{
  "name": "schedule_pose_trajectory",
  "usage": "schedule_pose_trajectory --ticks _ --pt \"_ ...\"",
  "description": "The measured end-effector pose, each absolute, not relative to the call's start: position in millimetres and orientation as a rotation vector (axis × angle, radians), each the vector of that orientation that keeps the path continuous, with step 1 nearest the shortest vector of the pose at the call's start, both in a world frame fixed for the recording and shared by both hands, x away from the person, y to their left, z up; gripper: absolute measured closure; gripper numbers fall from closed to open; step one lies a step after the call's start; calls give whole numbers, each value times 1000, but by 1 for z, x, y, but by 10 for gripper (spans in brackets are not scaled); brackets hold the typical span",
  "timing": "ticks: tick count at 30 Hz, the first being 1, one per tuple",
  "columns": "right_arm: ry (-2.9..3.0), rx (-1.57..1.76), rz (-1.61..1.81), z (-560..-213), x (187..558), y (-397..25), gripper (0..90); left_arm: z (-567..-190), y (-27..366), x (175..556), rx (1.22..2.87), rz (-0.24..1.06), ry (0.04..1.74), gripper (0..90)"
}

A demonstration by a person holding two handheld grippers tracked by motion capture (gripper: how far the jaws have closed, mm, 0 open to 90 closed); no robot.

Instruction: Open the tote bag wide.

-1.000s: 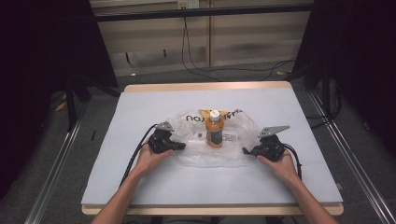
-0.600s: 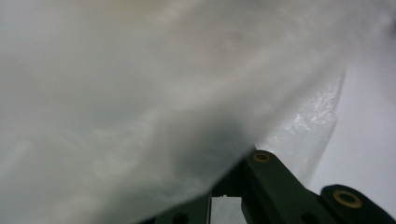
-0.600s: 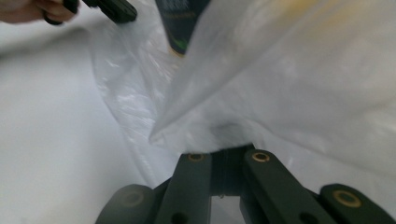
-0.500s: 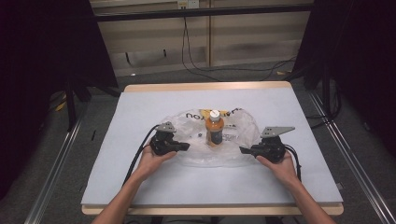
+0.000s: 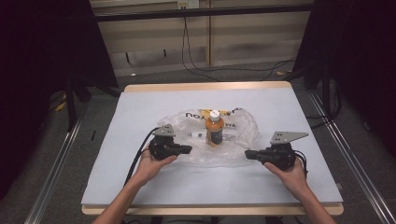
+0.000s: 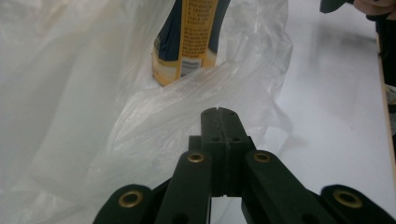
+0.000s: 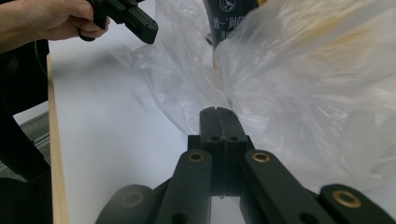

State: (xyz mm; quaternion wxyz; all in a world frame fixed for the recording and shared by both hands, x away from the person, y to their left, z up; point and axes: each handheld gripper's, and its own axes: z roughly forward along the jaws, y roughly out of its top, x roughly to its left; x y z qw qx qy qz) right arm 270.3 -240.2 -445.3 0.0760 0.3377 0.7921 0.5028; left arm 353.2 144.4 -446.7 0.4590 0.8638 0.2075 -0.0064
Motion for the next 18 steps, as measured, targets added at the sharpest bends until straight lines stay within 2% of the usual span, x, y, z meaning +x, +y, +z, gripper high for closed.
schedule_pose_trajectory --ticks 7,11,18 --pt "2303 1064 1524 -431 267 -257 900 -435 136 356 2129 -31 479 900" --pt "2268 1045 1551 -416 270 -258 900 -424 130 359 2103 -15 479 900" --pt "2243 994 1560 -390 283 -254 900 -425 125 362 2151 2 466 900"
